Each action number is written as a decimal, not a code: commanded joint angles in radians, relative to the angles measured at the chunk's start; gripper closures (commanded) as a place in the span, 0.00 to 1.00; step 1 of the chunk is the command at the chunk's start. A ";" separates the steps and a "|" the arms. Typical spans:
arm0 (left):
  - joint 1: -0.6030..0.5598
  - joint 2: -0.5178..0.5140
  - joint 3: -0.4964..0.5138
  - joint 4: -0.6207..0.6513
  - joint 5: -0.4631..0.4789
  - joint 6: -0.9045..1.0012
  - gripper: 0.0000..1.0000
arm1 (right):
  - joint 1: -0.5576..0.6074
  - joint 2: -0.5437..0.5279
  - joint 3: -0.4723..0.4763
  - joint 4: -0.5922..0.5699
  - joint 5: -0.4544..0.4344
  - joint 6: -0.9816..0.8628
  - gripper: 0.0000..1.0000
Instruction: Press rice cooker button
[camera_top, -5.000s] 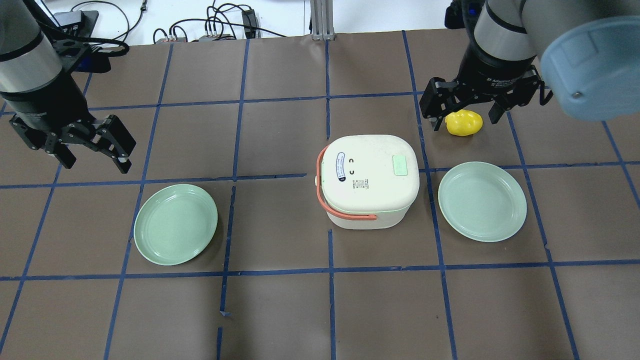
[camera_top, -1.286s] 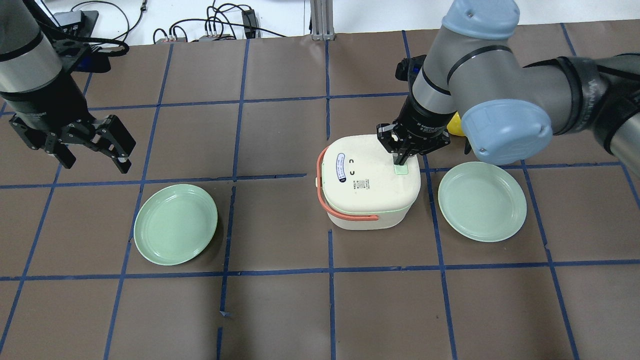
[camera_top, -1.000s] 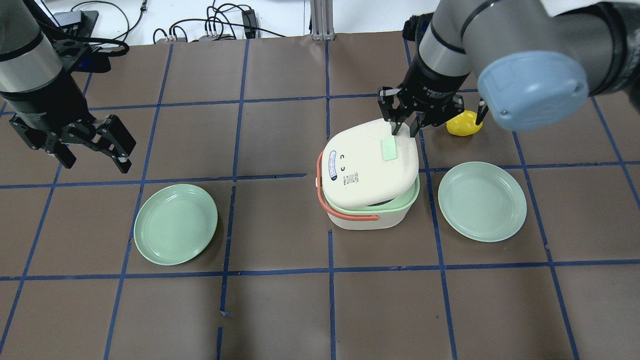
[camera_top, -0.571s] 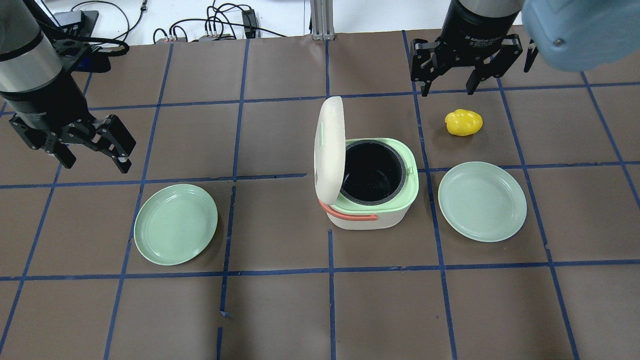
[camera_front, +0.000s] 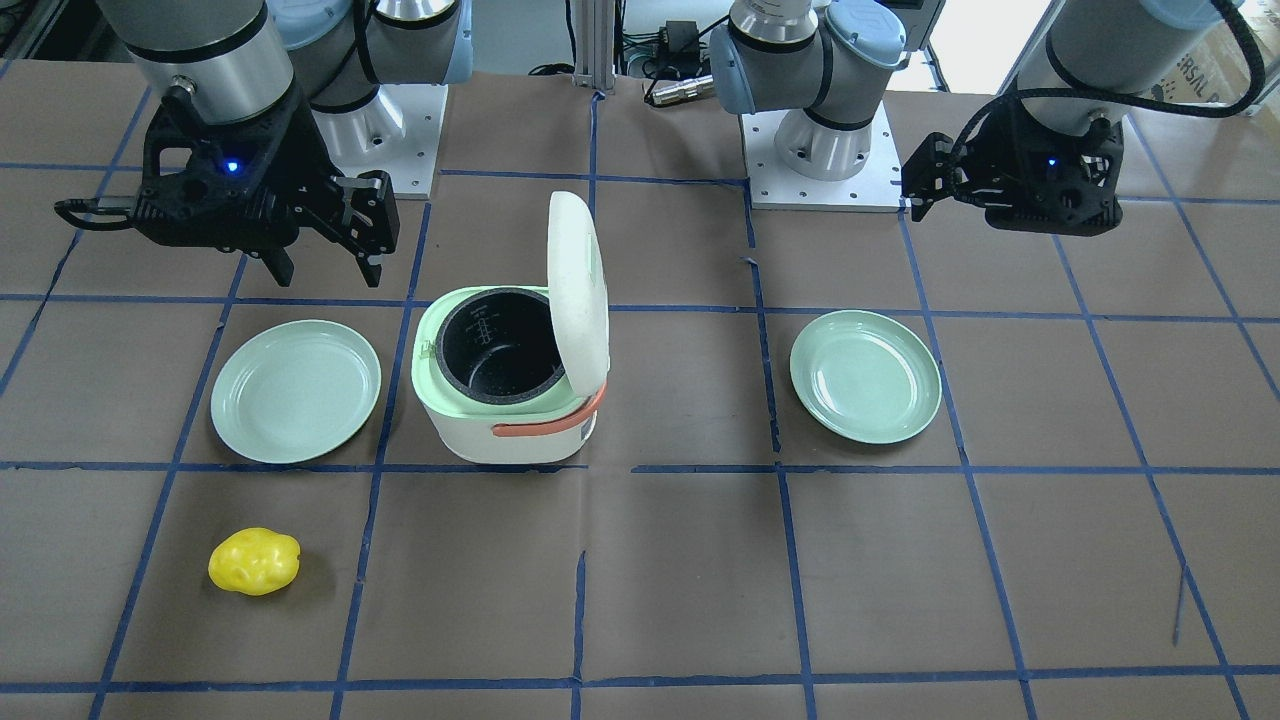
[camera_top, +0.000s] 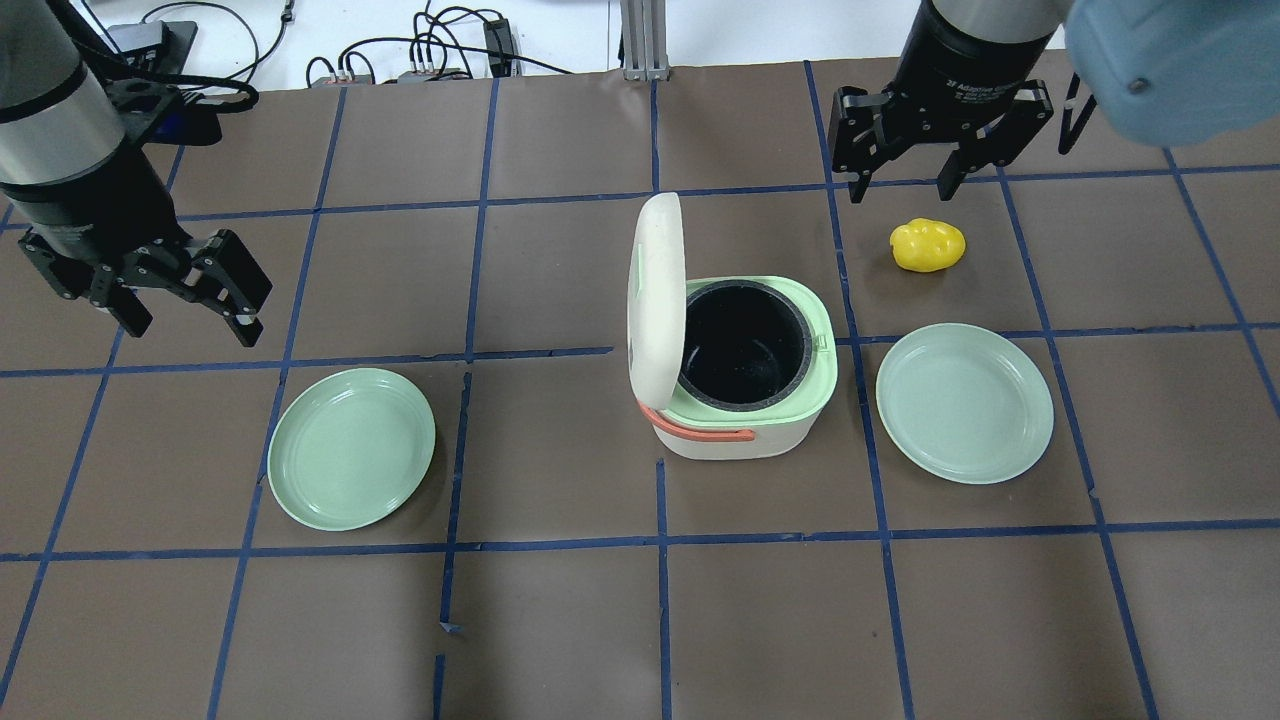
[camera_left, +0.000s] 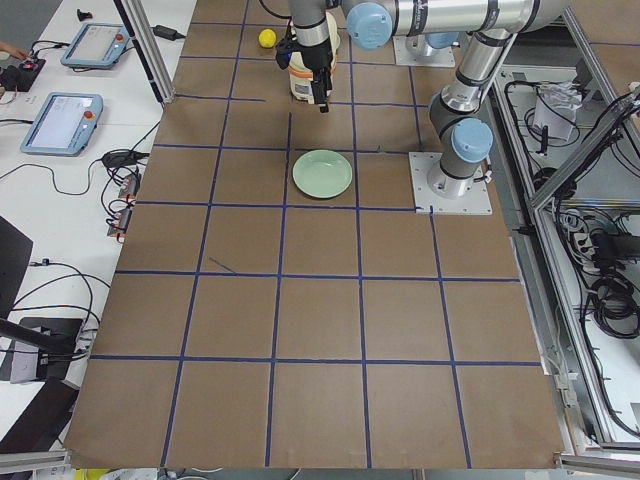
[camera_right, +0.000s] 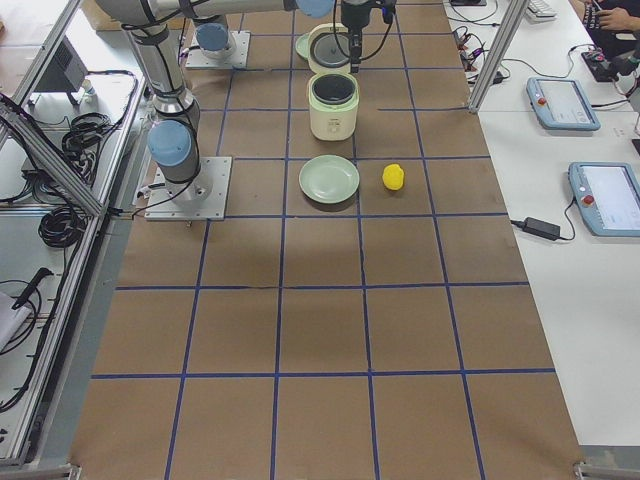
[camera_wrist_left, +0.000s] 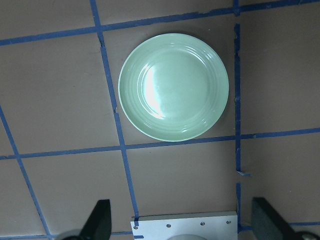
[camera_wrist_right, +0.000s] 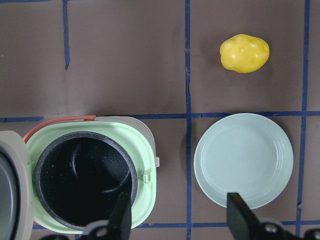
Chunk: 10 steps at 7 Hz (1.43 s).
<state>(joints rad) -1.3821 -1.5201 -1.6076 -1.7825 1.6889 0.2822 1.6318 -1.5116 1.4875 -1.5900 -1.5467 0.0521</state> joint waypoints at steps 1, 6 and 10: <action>0.000 0.000 0.000 0.000 0.000 0.000 0.00 | -0.003 -0.002 0.020 -0.005 0.007 -0.055 0.23; 0.000 0.000 0.000 0.000 0.000 0.000 0.00 | 0.000 -0.018 0.060 -0.011 0.013 -0.066 0.00; 0.000 0.000 0.000 0.000 0.000 0.000 0.00 | 0.000 -0.018 0.060 -0.011 0.004 -0.069 0.00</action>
